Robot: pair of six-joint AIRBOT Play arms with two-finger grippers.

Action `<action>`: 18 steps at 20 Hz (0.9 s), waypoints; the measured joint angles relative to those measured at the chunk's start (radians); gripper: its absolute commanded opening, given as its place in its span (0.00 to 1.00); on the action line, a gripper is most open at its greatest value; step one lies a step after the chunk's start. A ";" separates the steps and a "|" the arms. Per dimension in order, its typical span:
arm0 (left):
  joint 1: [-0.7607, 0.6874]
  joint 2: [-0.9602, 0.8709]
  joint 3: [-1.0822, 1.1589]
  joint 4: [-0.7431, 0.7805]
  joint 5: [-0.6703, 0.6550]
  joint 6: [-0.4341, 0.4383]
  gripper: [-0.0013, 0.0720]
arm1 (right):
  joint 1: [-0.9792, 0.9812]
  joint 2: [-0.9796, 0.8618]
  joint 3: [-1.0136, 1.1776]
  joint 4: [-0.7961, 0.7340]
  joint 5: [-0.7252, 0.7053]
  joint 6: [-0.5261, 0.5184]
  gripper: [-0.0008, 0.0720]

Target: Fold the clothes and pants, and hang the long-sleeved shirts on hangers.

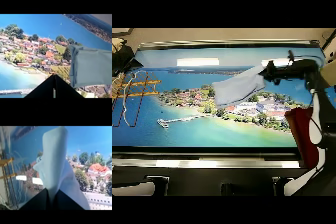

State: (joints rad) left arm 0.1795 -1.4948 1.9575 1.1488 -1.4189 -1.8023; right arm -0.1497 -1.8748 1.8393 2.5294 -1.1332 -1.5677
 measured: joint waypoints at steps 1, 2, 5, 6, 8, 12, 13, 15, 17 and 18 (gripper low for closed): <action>0.000 0.000 0.000 0.000 -0.007 0.000 0.04 | -0.029 0.026 0.003 -0.014 0.005 0.021 0.06; 0.000 0.000 0.000 0.000 -0.010 0.000 0.04 | -0.060 0.052 0.005 -0.034 0.007 0.044 0.06; 0.000 0.000 0.000 0.000 -0.018 0.000 0.04 | -0.148 0.118 0.008 -0.096 0.007 0.111 0.06; 0.000 0.000 0.000 0.000 -0.018 0.000 0.04 | -0.178 0.140 0.009 -0.120 0.006 0.136 0.06; 0.000 0.000 0.000 0.000 -0.019 0.000 0.04 | -0.232 0.180 0.009 -0.170 0.007 0.189 0.06; 0.000 0.000 0.000 0.000 -0.026 -0.003 0.04 | -0.322 0.253 0.009 -0.280 0.004 0.297 0.06; 0.000 0.000 0.000 0.000 -0.028 -0.003 0.04 | -0.338 0.268 0.009 -0.307 -0.001 0.326 0.06; 0.000 0.000 0.000 0.000 -0.036 -0.003 0.04 | -0.364 0.296 0.009 -0.377 -0.019 0.393 0.06; 0.000 0.000 0.000 -0.001 -0.046 -0.003 0.04 | -0.376 0.319 0.009 -0.459 -0.050 0.460 0.06; 0.000 0.000 0.000 -0.001 -0.054 -0.003 0.04 | -0.380 0.330 0.009 -0.502 -0.069 0.496 0.06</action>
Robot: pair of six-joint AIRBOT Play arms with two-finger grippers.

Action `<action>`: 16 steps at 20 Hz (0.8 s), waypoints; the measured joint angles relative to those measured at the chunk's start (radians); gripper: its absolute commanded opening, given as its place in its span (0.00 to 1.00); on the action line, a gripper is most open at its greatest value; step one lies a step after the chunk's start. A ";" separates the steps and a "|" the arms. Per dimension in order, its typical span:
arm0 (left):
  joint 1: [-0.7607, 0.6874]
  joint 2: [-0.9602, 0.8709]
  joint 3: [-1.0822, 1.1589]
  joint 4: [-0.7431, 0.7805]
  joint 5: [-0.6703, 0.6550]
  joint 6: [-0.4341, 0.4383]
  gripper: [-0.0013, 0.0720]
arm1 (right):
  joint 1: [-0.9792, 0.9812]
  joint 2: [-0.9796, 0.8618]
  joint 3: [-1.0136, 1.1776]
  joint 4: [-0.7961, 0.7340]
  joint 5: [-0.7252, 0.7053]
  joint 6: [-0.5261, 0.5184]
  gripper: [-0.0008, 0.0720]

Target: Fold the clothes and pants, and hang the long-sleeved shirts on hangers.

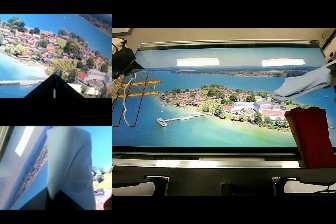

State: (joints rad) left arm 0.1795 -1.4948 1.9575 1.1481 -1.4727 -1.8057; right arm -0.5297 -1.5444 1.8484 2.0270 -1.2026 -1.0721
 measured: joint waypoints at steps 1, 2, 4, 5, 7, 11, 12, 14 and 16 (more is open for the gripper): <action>0.000 0.000 0.000 0.000 -0.008 0.000 0.04 | -0.003 0.010 0.000 -0.041 -0.017 0.032 0.06; 0.000 0.000 0.000 0.000 -0.017 0.000 0.04 | -0.005 0.019 0.000 -0.080 -0.034 0.063 0.06; 0.000 0.000 0.000 0.000 -0.030 0.000 0.04 | -0.007 0.037 0.000 -0.146 -0.072 0.114 0.06; 0.000 0.000 0.000 0.000 -0.034 0.000 0.04 | -0.008 0.045 0.000 -0.178 -0.094 0.141 0.06; 0.000 0.000 0.000 0.000 -0.040 0.000 0.04 | -0.009 0.058 0.000 -0.240 -0.142 0.196 0.06; 0.000 0.000 0.000 0.000 -0.044 0.000 0.04 | -0.010 0.077 0.000 -0.380 -0.274 0.294 0.06; 0.000 0.000 0.000 0.000 -0.045 0.000 0.04 | -0.010 0.079 0.000 -0.418 -0.316 0.311 0.06; 0.000 0.000 0.000 0.000 -0.046 0.000 0.04 | -0.010 0.082 -0.001 -0.496 -0.400 0.331 0.06; 0.000 0.000 0.000 0.000 -0.047 0.000 0.04 | -0.010 0.084 -0.014 -0.577 -0.475 0.333 0.06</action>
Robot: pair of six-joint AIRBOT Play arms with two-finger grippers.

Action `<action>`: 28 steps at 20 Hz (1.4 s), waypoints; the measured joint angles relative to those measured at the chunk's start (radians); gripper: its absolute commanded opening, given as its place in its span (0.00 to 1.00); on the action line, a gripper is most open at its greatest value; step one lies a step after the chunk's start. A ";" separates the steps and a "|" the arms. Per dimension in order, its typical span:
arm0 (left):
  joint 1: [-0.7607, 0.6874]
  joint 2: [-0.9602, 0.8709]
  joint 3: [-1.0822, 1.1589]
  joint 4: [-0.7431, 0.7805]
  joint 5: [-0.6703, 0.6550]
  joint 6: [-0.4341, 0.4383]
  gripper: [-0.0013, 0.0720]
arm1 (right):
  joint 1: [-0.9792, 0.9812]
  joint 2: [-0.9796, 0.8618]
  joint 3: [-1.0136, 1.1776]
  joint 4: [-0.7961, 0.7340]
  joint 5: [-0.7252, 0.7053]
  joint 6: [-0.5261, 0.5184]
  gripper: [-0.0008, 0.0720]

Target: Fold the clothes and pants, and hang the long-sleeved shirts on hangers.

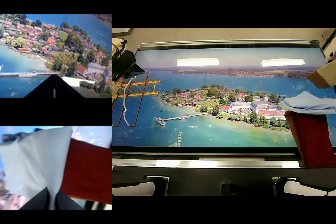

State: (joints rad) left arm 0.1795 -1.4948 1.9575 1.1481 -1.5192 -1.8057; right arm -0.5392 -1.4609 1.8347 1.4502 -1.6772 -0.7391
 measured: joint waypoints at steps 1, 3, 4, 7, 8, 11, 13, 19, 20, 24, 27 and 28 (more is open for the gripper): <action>0.000 0.000 0.000 0.000 -0.001 0.000 0.04 | 0.000 0.000 -0.013 -0.037 -0.024 -0.001 0.06; 0.000 0.000 0.000 0.000 -0.008 0.000 0.04 | 0.000 0.000 -0.061 -0.102 -0.056 -0.016 0.06; 0.000 0.000 0.000 0.000 -0.009 0.000 0.04 | 0.000 0.000 -0.094 -0.126 -0.064 -0.021 0.06; 0.000 0.000 0.000 0.000 -0.023 0.000 0.04 | 0.000 0.000 -0.218 -0.171 -0.070 -0.035 0.06; 0.000 0.000 0.000 0.000 -0.026 0.000 0.04 | 0.000 0.000 -0.262 -0.180 -0.068 -0.038 0.06; -0.001 0.000 0.000 0.000 -0.031 0.000 0.04 | 0.000 0.002 -0.383 -0.195 -0.060 -0.045 0.06; -0.004 0.000 0.000 0.000 -0.034 0.000 0.04 | 0.000 0.003 -0.454 -0.208 -0.057 -0.046 0.06; -0.023 0.000 0.000 0.000 -0.037 0.000 0.04 | 0.000 0.008 -0.562 -0.284 -0.045 -0.055 0.06; -0.025 0.000 0.000 0.000 -0.037 0.000 0.04 | 0.000 0.008 -0.571 -0.291 -0.045 -0.058 0.06; -0.030 0.000 0.000 0.000 -0.037 0.000 0.04 | 0.000 0.008 -0.600 -0.305 -0.055 -0.077 0.06; -0.031 0.000 0.000 0.000 -0.037 0.000 0.04 | 0.000 0.008 -0.619 -0.307 -0.072 -0.095 0.06; -0.031 0.000 0.000 0.000 -0.037 0.000 0.04 | 0.000 0.008 -0.627 -0.310 -0.077 -0.103 0.06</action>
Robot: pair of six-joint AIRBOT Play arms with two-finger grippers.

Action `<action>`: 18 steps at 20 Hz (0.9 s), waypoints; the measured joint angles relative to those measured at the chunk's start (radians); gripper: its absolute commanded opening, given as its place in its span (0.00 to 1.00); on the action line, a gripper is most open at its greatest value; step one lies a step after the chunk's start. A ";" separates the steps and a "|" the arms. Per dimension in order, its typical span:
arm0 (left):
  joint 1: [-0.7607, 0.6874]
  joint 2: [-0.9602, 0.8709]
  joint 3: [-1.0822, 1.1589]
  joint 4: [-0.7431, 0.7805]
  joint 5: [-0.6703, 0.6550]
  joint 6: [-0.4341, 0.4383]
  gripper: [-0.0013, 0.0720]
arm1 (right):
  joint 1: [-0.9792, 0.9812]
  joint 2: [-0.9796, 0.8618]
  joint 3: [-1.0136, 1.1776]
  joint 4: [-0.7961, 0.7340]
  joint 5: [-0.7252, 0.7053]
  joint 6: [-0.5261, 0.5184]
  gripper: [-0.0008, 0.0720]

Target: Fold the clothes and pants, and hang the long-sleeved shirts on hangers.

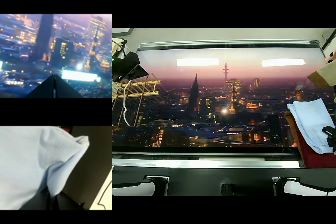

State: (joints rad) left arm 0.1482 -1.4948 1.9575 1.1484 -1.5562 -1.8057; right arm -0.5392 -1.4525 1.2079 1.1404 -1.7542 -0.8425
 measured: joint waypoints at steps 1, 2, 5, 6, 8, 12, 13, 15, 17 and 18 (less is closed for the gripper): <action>0.000 0.000 0.000 0.000 0.000 0.000 0.04 | 0.000 0.000 -0.008 -0.001 -0.006 -0.008 0.06; 0.000 0.000 0.000 0.000 0.000 0.000 0.04 | 0.000 0.000 -0.014 -0.002 -0.012 -0.015 0.06; 0.000 0.000 0.000 0.000 0.000 0.000 0.04 | 0.000 0.006 -0.024 -0.019 -0.027 -0.042 0.06; 0.000 0.000 0.000 0.000 0.000 0.000 0.04 | 0.000 0.008 -0.026 -0.033 -0.031 -0.050 0.06; 0.000 0.000 0.000 0.000 0.000 0.000 0.04 | 0.000 0.011 -0.028 -0.053 -0.037 -0.069 0.06; 0.000 0.000 0.000 0.000 0.000 0.000 0.04 | 0.000 0.014 -0.030 -0.072 -0.046 -0.095 0.06; 0.000 0.000 0.000 0.000 0.000 0.000 0.04 | 0.000 0.014 -0.030 -0.076 -0.046 -0.101 0.06; 0.000 0.000 0.000 0.000 0.000 0.000 0.04 | 0.000 0.014 -0.030 -0.078 -0.055 -0.114 0.06; 0.000 0.000 0.000 0.000 0.000 0.000 0.04 | 0.000 0.014 -0.030 -0.079 -0.061 -0.124 0.08; 0.000 0.000 0.000 0.000 0.000 0.000 0.04 | 0.000 0.014 -0.030 -0.079 -0.063 -0.127 0.14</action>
State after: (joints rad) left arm 0.1482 -1.4948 1.9575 1.1484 -1.5558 -1.8057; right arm -0.5392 -1.4384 1.1778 1.0618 -1.8175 -0.9695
